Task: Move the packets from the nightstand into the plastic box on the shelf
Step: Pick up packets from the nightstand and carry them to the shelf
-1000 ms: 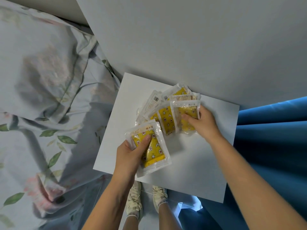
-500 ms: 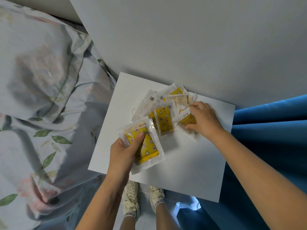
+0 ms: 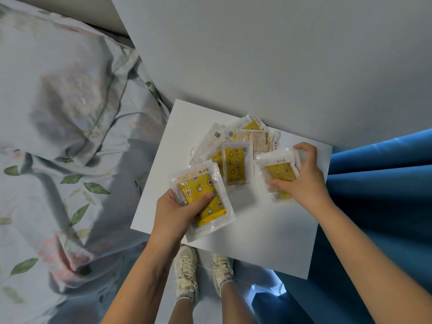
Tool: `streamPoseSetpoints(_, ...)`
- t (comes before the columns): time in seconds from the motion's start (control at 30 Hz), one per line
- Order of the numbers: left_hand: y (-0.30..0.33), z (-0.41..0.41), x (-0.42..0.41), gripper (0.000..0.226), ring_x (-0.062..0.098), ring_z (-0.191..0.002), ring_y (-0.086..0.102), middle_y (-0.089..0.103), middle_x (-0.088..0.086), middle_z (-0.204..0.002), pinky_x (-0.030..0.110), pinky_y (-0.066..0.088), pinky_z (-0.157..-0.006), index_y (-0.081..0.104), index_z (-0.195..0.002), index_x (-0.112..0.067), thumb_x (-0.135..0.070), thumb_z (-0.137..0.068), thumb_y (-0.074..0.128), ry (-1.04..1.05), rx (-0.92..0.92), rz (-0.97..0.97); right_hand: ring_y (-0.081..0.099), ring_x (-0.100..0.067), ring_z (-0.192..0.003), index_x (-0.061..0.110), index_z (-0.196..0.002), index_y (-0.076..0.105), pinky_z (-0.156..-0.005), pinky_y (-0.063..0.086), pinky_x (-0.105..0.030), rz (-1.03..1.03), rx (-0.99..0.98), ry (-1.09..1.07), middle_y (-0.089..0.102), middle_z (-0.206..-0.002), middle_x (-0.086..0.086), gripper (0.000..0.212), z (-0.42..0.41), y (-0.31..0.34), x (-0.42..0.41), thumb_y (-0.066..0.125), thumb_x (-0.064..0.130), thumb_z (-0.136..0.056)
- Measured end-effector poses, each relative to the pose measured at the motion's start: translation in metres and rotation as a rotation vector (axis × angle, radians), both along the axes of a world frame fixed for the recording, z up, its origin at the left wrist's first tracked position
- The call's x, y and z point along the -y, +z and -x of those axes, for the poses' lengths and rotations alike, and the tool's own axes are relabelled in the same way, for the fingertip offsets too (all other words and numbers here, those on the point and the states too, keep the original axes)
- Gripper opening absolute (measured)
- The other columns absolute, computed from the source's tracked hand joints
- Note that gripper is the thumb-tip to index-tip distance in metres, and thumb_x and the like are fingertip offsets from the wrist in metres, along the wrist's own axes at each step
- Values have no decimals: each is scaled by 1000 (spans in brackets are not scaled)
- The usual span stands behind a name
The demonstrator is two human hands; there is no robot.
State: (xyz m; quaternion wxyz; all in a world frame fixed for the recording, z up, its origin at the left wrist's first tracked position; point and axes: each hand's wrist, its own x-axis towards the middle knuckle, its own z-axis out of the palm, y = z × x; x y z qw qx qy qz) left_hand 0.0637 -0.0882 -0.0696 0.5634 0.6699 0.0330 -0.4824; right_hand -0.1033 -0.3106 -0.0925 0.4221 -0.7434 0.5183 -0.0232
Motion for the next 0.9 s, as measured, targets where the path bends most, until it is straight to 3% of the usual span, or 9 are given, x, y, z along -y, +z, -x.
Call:
streamPoseSetpoints(0.07, 13, 0, -2, 47, 25, -86, 75, 78, 7, -95, 36, 62, -71, 72, -97, -17, -31, -55, 87, 14, 16, 13, 67, -10, -84, 31, -120, 44, -68, 55, -25, -195, 133, -196, 65, -99, 12, 81, 4, 23, -6, 93, 22, -56)
streamPoseSetpoints(0.17, 46, -3, -7, 63, 24, -90, 75, 76, 5, -103, 42, 60, -76, 66, -111, -32, -29, -54, 92, 23, 90, 96, 73, -17, -89, 26, -103, 69, -73, 59, -35, -429, 303, -288, 77, -94, 7, 62, 4, 61, -23, 87, 44, -47)
streamPoseSetpoints(0.27, 99, -10, -19, 71, 24, -93, 74, 75, 5, -107, 35, 60, -72, 60, -119, -39, -26, -58, 94, 48, 165, 159, 71, -7, -93, 30, -110, 65, -75, 58, -29, -458, 369, -161, 75, -102, 12, 64, -8, 114, -49, 80, 53, -52)
streamPoseSetpoints(0.37, 158, -15, -41, 56, 27, -93, 73, 75, 8, -106, 33, 60, -71, 63, -113, -34, -25, -63, 86, 99, 220, 186, 70, -5, -94, 34, -111, 61, -72, 58, -25, -543, 396, -22, 73, -106, 12, 42, -22, 164, -72, 79, 35, -73)
streamPoseSetpoints(0.43, 194, -15, -59, 58, 24, -91, 74, 75, 7, -104, 29, 60, -68, 61, -117, -30, -26, -63, 82, 133, 278, 175, 70, -5, -96, 34, -112, 60, -73, 58, -24, -576, 409, 54, 73, -107, 11, 40, -31, 198, -85, 78, 23, -79)
streamPoseSetpoints(0.53, 244, -9, -89, 59, 21, -88, 75, 76, 3, -102, 25, 59, -65, 61, -118, -35, -28, -63, 81, 212, 350, 180, 71, -3, -93, 39, -106, 66, -70, 58, -20, -576, 442, 153, 74, -102, 14, 35, -41, 256, -103, 80, 27, -76)
streamPoseSetpoints(0.67, 302, 10, -124, 55, 27, -89, 74, 76, 7, -101, 32, 60, -66, 65, -111, -33, -29, -59, 83, 367, 379, 208, 74, -6, -82, 45, -89, 72, -61, 57, -20, -591, 494, 244, 77, -90, 11, 23, -56, 335, -134, 82, 34, -71)
streamPoseSetpoints(0.8, 354, 27, -170, 63, 31, -89, 74, 76, 9, -100, 37, 61, -66, 63, -115, -32, -25, -57, 87, 483, 405, 239, 74, -13, -88, 32, -96, 72, -67, 60, -28, -619, 542, 402, 77, -95, 6, 43, -73, 400, -180, 83, 48, -57)
streamPoseSetpoints(0.9, 388, 38, -220, 66, 32, -86, 74, 76, 10, -99, 39, 61, -64, 62, -116, -30, -23, -56, 89, 580, 451, 243, 75, -15, -85, 30, -94, 73, -64, 60, -27, -630, 577, 524, 78, -93, 3, 45, -85, 435, -221, 85, 47, -53)
